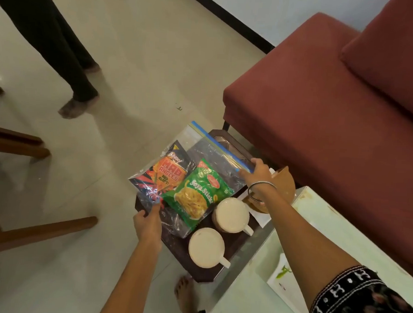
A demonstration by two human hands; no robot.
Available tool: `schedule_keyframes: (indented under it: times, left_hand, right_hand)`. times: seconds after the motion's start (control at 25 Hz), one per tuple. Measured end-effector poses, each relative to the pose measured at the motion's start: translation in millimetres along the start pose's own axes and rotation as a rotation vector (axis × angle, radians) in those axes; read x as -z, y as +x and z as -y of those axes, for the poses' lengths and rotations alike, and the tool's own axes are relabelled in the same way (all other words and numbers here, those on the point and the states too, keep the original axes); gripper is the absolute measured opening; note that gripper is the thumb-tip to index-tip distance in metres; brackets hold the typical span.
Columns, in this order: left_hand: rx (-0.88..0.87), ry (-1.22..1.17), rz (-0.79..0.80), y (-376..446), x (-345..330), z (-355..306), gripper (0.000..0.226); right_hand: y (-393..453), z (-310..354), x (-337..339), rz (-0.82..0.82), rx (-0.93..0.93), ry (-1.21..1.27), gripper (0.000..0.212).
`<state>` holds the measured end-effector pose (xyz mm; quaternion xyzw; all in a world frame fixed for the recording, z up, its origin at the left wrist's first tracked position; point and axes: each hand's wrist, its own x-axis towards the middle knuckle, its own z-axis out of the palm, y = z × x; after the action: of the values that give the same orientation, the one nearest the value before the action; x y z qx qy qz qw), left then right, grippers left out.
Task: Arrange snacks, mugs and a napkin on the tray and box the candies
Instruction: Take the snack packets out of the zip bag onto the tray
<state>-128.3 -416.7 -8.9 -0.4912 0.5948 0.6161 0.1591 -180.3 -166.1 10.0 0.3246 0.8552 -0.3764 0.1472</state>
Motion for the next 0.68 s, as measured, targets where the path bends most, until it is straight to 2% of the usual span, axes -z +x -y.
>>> schedule_keyframes:
  times: [0.08, 0.12, 0.2, 0.28, 0.4, 0.48, 0.52, 0.6, 0.68]
  left_hand:
    - [0.033, -0.012, -0.046, 14.3, 3.0, 0.7, 0.064]
    - [0.049, -0.032, -0.066, 18.5, 3.7, -0.2, 0.051]
    - [0.092, -0.058, -0.072, 22.7, 3.7, -5.0, 0.022]
    - [0.119, -0.075, -0.053, 24.0, 3.1, -10.4, 0.006]
    - [0.009, -0.115, -0.051, 17.2, -0.4, -21.8, 0.025]
    - [-0.049, -0.162, -0.098, 9.6, -6.0, -35.8, 0.009]
    - [-0.072, -0.184, -0.086, 3.2, -10.7, -43.5, 0.01]
    - [-0.118, -0.213, -0.013, -11.8, -22.5, -55.2, 0.022]
    - [-0.156, -0.214, 0.056, -35.8, -38.0, -58.7, 0.023]
  right_hand:
    - [9.8, 1.1, -6.9, 0.041, -0.076, 0.013, 0.072]
    - [13.8, 2.0, -9.0, 0.049, -0.097, 0.015, 0.073]
    - [17.5, 6.5, -11.5, 0.049, -0.105, -0.005, 0.056]
    - [14.9, 15.5, -10.1, 0.046, -0.064, 0.022, 0.033]
    - [3.1, 35.5, 0.1, 0.031, 0.032, 0.2, 0.02]
    - [-11.3, 52.5, 16.0, 0.023, 0.103, 0.398, 0.01]
    - [-20.1, 59.4, 27.2, 0.0, 0.14, 0.482, 0.003]
    - [-41.1, 68.5, 54.8, -0.074, 0.22, 0.622, 0.01]
    - [-68.2, 68.2, 89.8, -0.104, 0.28, 0.826, 0.017]
